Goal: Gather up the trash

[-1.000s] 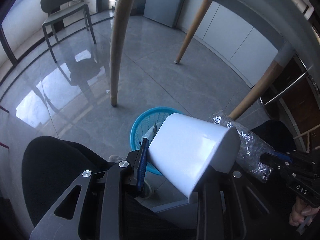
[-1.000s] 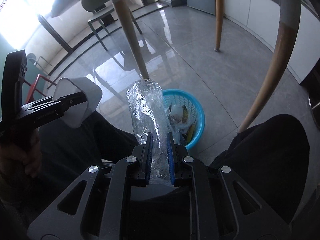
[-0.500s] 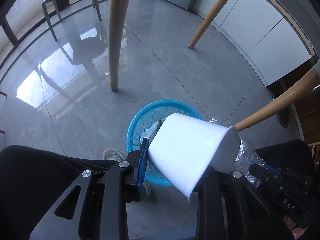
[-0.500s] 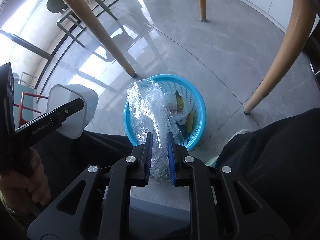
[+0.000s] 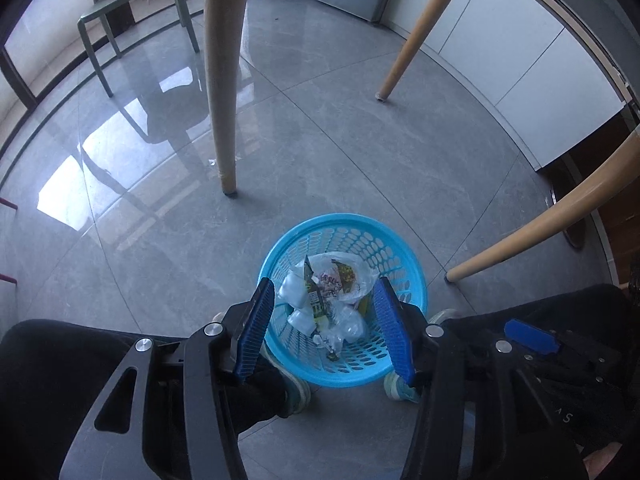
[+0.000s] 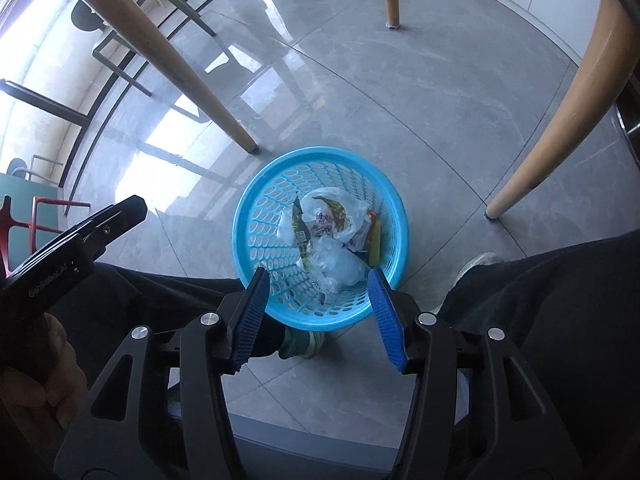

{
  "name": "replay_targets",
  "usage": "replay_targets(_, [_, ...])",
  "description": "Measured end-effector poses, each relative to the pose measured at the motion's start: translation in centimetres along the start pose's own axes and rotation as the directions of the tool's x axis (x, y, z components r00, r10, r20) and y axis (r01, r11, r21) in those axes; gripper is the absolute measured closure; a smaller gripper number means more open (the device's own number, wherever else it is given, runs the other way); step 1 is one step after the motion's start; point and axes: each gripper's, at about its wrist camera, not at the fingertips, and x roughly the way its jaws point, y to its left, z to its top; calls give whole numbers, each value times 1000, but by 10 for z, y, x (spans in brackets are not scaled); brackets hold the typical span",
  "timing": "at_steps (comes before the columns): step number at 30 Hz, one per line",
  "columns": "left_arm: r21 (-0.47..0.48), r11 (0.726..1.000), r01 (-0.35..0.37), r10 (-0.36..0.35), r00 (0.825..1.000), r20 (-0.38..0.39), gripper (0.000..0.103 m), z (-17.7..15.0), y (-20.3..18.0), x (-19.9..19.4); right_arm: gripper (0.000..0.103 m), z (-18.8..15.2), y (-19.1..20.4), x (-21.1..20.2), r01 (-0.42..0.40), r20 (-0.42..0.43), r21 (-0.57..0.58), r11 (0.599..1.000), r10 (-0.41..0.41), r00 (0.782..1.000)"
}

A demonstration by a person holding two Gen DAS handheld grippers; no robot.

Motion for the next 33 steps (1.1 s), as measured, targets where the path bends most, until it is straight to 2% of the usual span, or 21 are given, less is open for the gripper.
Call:
replay_targets(8, [55, 998, -14, 12, 1000, 25, 51, -11, -5, -21, 44, -14, 5, -25, -1, 27, -69, 998, 3, 1000])
replay_targets(10, [55, 998, 16, -17, 1000, 17, 51, -14, -5, -30, 42, -18, 5, -32, 2, 34, -84, 996, 1, 999])
replay_targets(15, [109, 993, 48, -51, 998, 25, 43, -33, -10, -49, 35, -28, 5, -47, 5, 40, -120, 993, 0, 999])
replay_targets(20, [172, 983, 66, -72, 997, 29, 27, -53, -12, -59, 25, -46, 8, -67, 28, 70, -166, 986, -16, 997])
replay_targets(23, [169, 983, 71, -78, 996, 34, 19, -57, -9, -62, 14, -54, 6, -78, 25, 92, -173, 985, -9, 996])
replay_targets(26, [159, 983, 86, -94, 995, 44, 7, -59, -5, -64, 10, -57, 2, -90, 41, 144, -158, 987, -18, 989])
replay_targets(33, [187, 979, 76, -84, 996, 37, 6, -62, -10, -62, 9, -60, 3, -88, 21, 118, -174, 985, 0, 993])
